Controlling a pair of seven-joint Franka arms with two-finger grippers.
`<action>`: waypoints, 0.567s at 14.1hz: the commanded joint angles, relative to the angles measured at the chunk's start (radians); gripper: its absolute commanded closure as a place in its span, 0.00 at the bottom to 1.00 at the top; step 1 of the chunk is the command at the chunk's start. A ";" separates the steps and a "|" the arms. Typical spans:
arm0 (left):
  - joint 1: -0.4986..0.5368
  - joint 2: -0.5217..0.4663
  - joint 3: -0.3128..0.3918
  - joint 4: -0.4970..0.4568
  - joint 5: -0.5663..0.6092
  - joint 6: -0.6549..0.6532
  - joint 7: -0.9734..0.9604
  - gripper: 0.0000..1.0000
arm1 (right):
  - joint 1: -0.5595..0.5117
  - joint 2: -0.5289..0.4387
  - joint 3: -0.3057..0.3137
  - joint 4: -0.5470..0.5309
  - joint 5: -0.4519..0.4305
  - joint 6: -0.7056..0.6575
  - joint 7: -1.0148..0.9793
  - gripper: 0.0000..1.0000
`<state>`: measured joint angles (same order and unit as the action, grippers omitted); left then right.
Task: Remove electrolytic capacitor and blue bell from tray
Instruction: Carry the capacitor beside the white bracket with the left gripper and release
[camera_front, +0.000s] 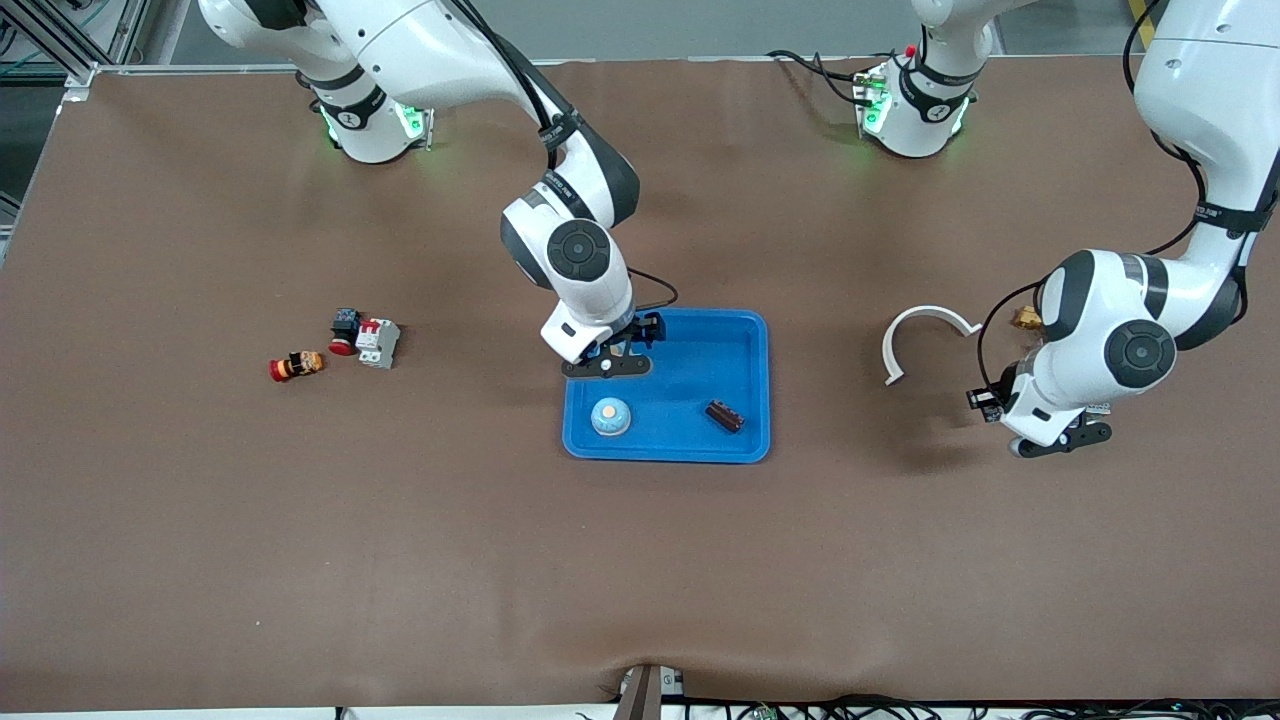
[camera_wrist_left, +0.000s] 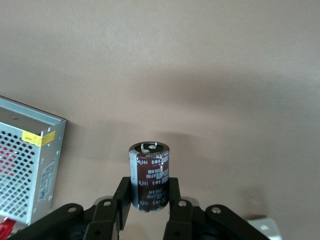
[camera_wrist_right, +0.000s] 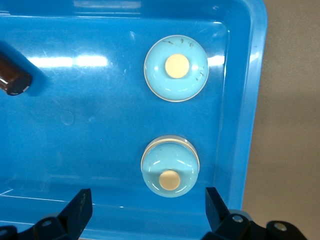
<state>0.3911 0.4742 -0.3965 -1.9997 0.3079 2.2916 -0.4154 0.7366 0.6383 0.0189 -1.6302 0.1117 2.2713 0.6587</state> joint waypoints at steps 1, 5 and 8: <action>0.017 -0.054 -0.004 -0.120 0.020 0.107 -0.025 1.00 | 0.013 0.009 -0.013 -0.010 -0.023 0.023 0.018 0.00; 0.037 -0.106 -0.005 -0.189 0.020 0.112 -0.118 1.00 | 0.012 0.032 -0.014 -0.010 -0.033 0.053 0.018 0.00; 0.081 -0.109 -0.007 -0.224 0.020 0.124 -0.123 1.00 | 0.012 0.041 -0.019 -0.010 -0.035 0.059 0.018 0.00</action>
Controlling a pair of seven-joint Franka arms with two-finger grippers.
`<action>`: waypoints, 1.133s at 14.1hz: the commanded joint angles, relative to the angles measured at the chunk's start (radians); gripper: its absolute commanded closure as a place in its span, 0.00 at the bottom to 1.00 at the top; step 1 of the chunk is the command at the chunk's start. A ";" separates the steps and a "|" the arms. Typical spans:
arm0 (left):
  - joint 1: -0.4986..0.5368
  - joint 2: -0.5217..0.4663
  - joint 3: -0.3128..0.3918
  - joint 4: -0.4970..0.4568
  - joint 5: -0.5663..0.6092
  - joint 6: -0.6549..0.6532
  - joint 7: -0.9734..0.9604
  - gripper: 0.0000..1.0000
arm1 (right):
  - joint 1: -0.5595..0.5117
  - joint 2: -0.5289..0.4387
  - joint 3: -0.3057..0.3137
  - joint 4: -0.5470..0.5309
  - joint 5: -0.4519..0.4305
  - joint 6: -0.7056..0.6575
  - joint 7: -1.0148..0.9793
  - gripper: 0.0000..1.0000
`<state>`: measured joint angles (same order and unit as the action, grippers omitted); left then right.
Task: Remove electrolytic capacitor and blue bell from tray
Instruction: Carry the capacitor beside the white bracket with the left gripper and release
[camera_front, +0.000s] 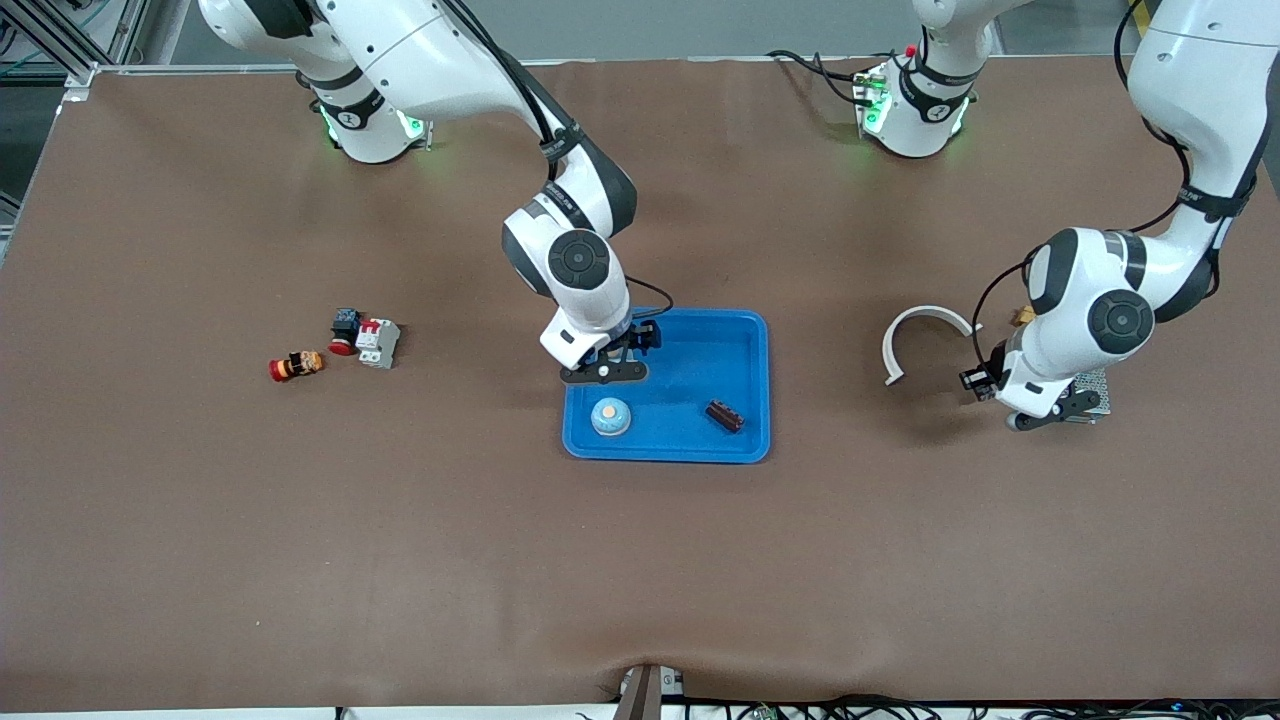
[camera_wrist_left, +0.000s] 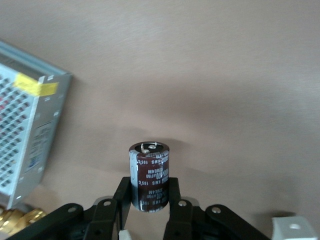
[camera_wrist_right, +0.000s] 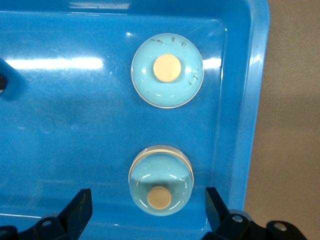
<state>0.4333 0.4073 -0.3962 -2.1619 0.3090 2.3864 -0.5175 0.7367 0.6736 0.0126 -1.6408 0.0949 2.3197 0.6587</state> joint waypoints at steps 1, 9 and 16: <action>0.047 -0.042 -0.007 -0.070 0.019 0.037 -0.022 1.00 | 0.012 0.011 -0.014 0.001 -0.020 0.010 0.018 0.00; 0.044 0.004 -0.004 -0.079 0.019 0.094 -0.127 1.00 | 0.015 0.034 -0.019 0.002 -0.031 0.026 0.018 0.00; 0.041 -0.007 -0.012 -0.069 0.021 0.082 -0.137 0.00 | 0.021 0.054 -0.019 0.002 -0.031 0.059 0.019 0.00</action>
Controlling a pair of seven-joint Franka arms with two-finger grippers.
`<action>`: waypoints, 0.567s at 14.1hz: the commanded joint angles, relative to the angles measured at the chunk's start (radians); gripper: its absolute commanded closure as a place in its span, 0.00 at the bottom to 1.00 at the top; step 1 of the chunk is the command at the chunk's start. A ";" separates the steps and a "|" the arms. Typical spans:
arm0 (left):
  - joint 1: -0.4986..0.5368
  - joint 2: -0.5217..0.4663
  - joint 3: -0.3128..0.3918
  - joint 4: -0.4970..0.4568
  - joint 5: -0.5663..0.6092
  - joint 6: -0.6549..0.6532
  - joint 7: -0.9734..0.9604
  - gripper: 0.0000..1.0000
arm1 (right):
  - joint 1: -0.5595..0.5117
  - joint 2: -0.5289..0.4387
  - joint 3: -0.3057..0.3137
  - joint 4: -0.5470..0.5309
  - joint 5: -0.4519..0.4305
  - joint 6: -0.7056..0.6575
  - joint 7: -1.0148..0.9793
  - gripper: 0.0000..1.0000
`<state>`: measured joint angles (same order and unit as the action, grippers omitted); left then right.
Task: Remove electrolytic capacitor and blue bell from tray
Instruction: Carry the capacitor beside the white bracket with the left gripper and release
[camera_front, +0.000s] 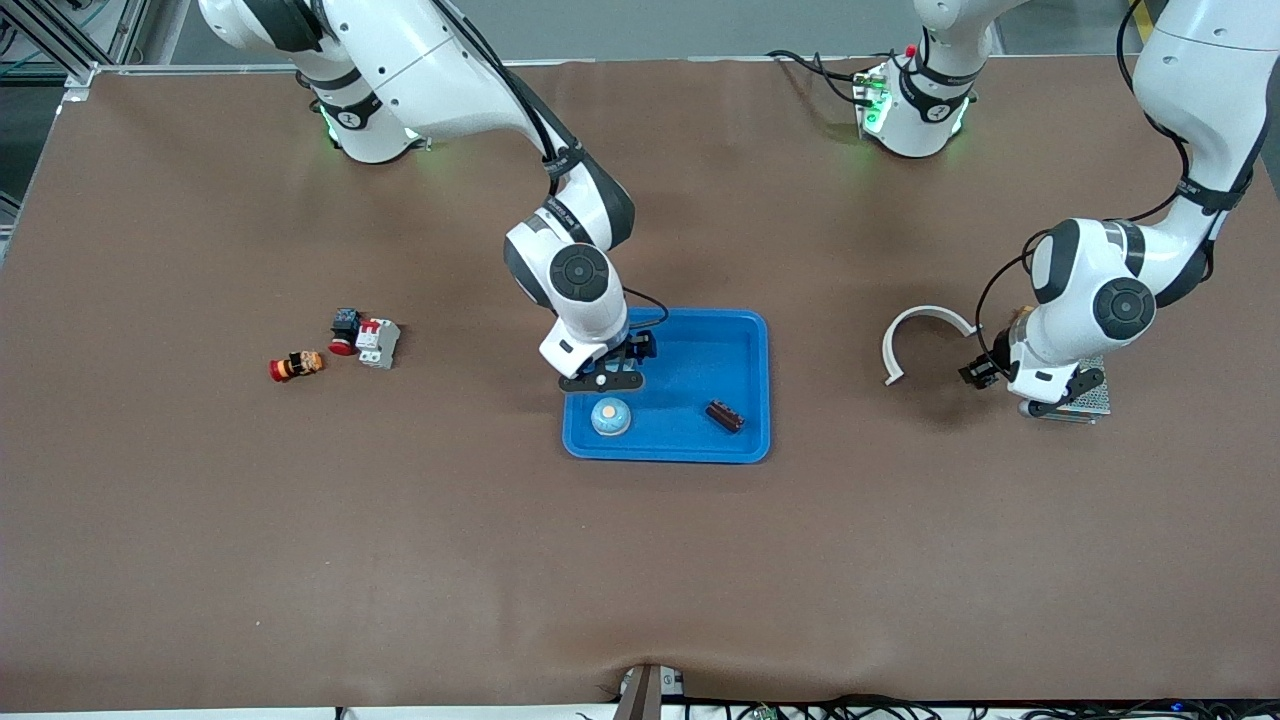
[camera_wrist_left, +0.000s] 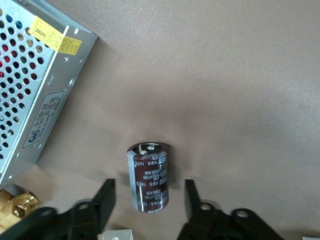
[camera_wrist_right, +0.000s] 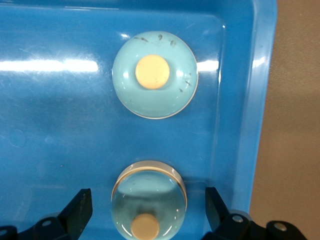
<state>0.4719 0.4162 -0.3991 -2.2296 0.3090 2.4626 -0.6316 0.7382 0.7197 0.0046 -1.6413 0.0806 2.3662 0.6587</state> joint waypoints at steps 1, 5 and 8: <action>0.002 -0.022 -0.012 0.011 0.021 0.004 -0.022 0.00 | 0.020 0.009 -0.011 0.003 -0.016 0.013 0.019 0.00; 0.001 -0.031 -0.064 0.131 0.021 -0.097 -0.007 0.00 | 0.021 0.021 -0.011 0.004 -0.018 0.021 0.019 0.00; 0.002 -0.033 -0.134 0.249 0.015 -0.238 0.001 0.00 | 0.024 0.026 -0.011 0.003 -0.018 0.024 0.019 0.00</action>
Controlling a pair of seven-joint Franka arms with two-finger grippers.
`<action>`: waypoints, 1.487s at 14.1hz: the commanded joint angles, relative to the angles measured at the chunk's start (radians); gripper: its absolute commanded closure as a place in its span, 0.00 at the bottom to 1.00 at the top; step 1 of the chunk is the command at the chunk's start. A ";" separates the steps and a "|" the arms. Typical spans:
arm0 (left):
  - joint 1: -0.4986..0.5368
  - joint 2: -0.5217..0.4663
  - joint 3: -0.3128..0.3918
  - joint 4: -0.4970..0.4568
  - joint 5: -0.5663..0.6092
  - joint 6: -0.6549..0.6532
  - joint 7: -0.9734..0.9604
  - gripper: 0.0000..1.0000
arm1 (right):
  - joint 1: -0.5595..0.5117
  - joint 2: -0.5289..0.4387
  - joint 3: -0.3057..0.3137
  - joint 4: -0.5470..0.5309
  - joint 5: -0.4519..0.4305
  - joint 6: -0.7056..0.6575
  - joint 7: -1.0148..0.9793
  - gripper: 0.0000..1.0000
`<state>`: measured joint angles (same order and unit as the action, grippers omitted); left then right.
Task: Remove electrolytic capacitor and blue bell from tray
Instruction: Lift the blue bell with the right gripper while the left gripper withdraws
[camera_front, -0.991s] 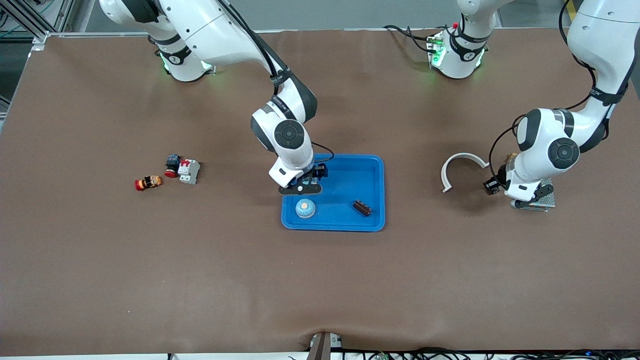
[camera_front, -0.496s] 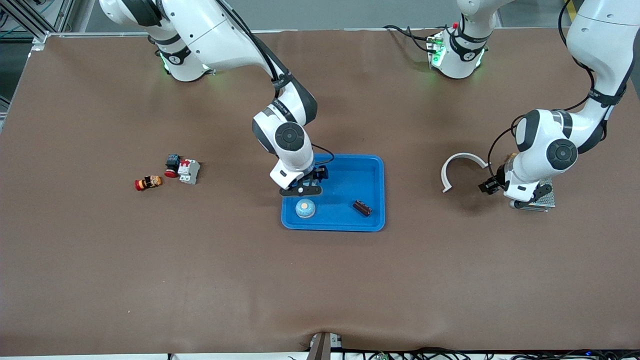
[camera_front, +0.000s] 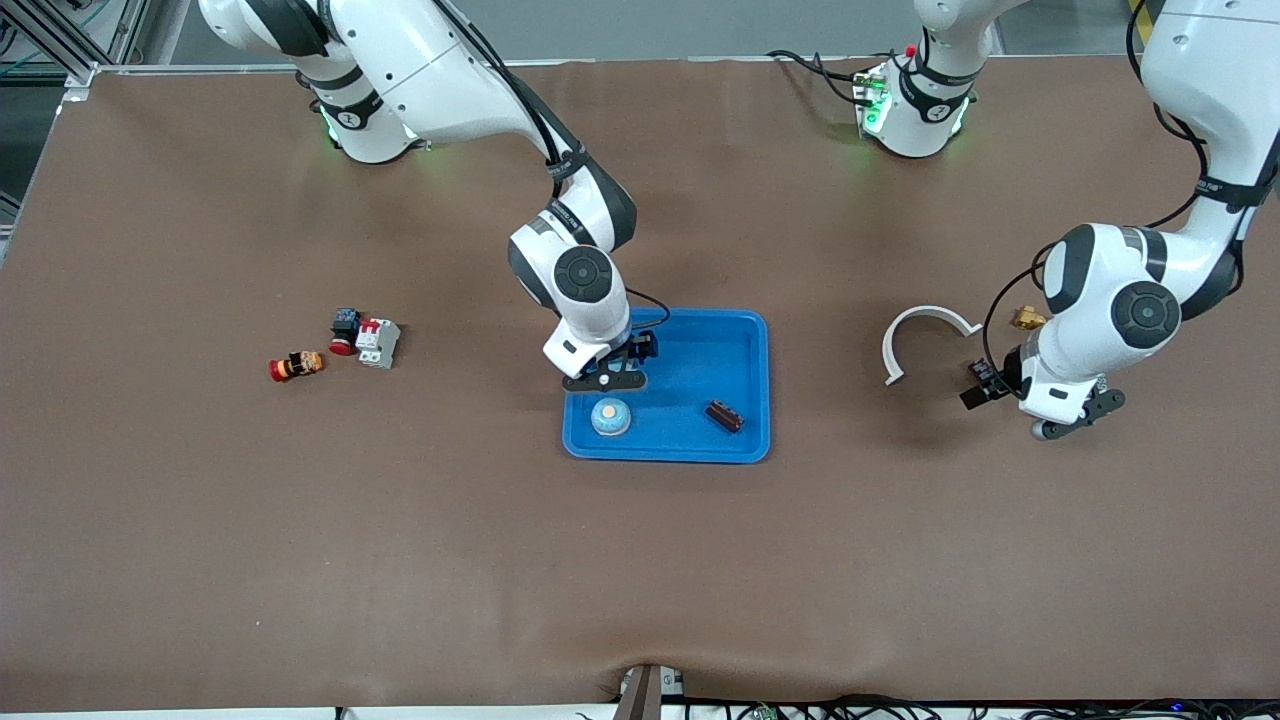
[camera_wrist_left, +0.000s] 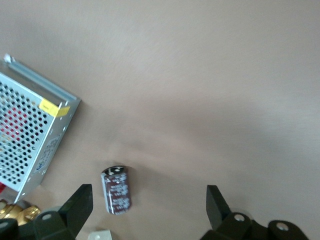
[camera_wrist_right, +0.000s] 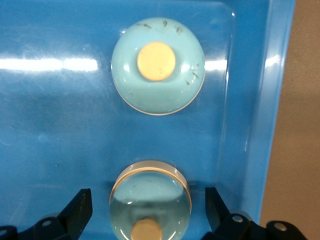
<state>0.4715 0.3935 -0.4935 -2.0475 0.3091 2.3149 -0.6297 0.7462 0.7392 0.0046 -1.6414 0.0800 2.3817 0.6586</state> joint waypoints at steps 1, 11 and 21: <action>0.002 -0.012 -0.065 0.096 0.008 -0.122 -0.002 0.00 | 0.016 0.006 -0.011 0.003 -0.016 0.005 0.019 0.00; 0.006 -0.018 -0.208 0.391 0.001 -0.417 0.076 0.00 | 0.005 -0.006 -0.009 0.012 -0.011 -0.009 0.038 0.43; 0.010 -0.016 -0.203 0.555 -0.036 -0.560 0.239 0.00 | -0.054 -0.153 -0.006 0.069 0.000 -0.252 0.006 0.44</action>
<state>0.4769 0.3754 -0.6918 -1.5166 0.2895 1.7825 -0.4122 0.7342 0.6529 -0.0094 -1.5740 0.0803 2.2084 0.6782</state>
